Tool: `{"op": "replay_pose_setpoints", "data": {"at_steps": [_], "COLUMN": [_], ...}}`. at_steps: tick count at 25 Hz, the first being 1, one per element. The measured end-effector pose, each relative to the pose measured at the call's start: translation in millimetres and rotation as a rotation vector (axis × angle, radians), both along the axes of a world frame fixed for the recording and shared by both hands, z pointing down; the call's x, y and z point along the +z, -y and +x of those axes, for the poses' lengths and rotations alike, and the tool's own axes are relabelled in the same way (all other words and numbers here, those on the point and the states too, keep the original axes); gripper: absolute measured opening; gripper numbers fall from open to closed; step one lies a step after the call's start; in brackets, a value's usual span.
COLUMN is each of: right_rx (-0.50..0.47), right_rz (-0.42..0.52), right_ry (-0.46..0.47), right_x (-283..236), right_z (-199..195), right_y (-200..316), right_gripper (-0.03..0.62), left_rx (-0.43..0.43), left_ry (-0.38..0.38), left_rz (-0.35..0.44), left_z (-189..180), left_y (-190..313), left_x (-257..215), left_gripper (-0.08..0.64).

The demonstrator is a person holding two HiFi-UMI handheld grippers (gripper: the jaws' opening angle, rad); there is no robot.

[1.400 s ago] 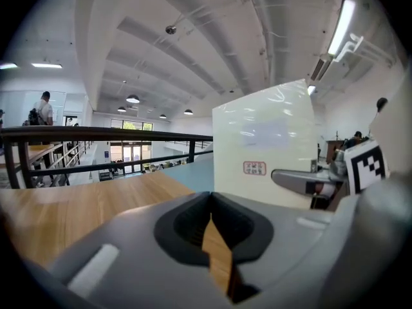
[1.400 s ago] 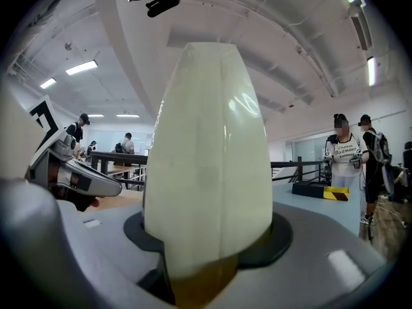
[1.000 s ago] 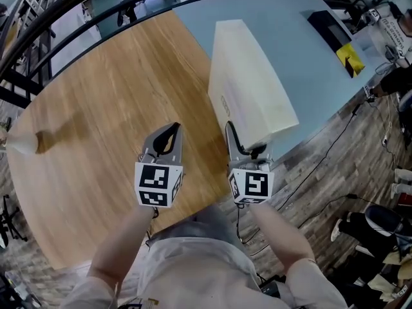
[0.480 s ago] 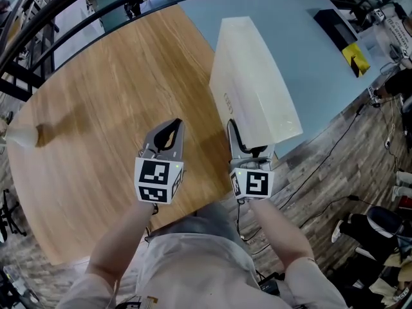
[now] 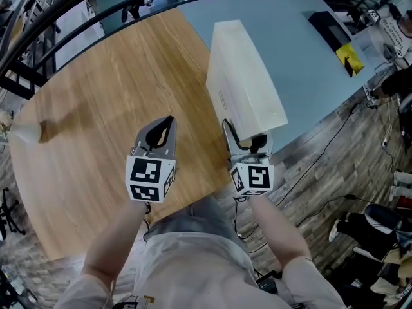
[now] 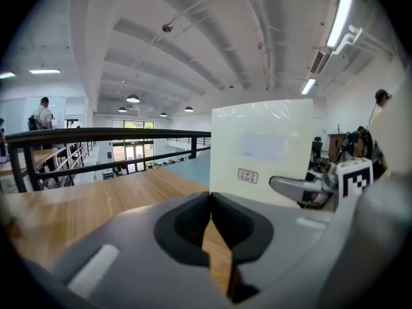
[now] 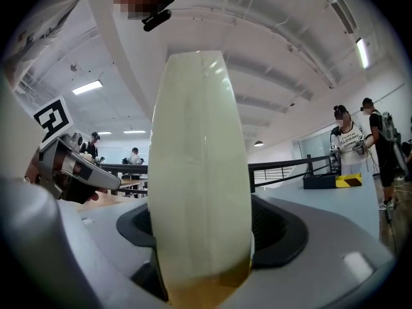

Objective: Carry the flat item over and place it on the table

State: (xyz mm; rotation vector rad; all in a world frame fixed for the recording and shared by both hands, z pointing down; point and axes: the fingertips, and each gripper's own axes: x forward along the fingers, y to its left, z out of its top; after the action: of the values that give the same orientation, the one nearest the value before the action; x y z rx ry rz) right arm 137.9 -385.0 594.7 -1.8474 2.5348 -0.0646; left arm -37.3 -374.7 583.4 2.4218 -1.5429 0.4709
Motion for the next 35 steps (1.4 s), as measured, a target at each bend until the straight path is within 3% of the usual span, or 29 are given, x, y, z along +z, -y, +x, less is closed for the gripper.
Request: {"op": "replay_pose_setpoints", "data": {"at_steps": [11, 22, 23, 25, 27, 30, 35], "right_rx": [-0.044, -0.008, 0.001, 0.014, 0.012, -0.010, -0.021], "right_rz": [0.006, 0.130, 0.146, 0.183, 0.219, 0.253, 0.301], "right_ry": [-0.057, -0.049, -0.047, -0.052, -0.078, -0.107, -0.055], "right_x": [-102, -228, -241, -264, -284, -311, -353], "right_z": [9, 18, 18, 16, 9, -4, -16], "right_y": [-35, -86, -91, -103, -115, -130, -153], "right_gripper": [0.399, 0.399, 0.381, 0.284, 0.224, 0.175, 0.068], "left_rx": [0.003, 0.043, 0.047, 0.049, 0.048, 0.078, 0.100], "left_ry": [-0.012, -0.033, -0.042, -0.066, -0.061, -0.039, -0.088], "left_rz": [0.039, 0.130, 0.142, 0.181, 0.263, 0.363, 0.403], "left_z": [-1, -12, -14, -20, -26, -28, -35], "left_y": [-41, -83, -85, -88, -94, -103, -113], "left_x": [-87, -181, -190, -208, -231, -268, -311], "left_gripper": [0.003, 0.003, 0.003, 0.003, 0.003, 0.003, 0.003]}}
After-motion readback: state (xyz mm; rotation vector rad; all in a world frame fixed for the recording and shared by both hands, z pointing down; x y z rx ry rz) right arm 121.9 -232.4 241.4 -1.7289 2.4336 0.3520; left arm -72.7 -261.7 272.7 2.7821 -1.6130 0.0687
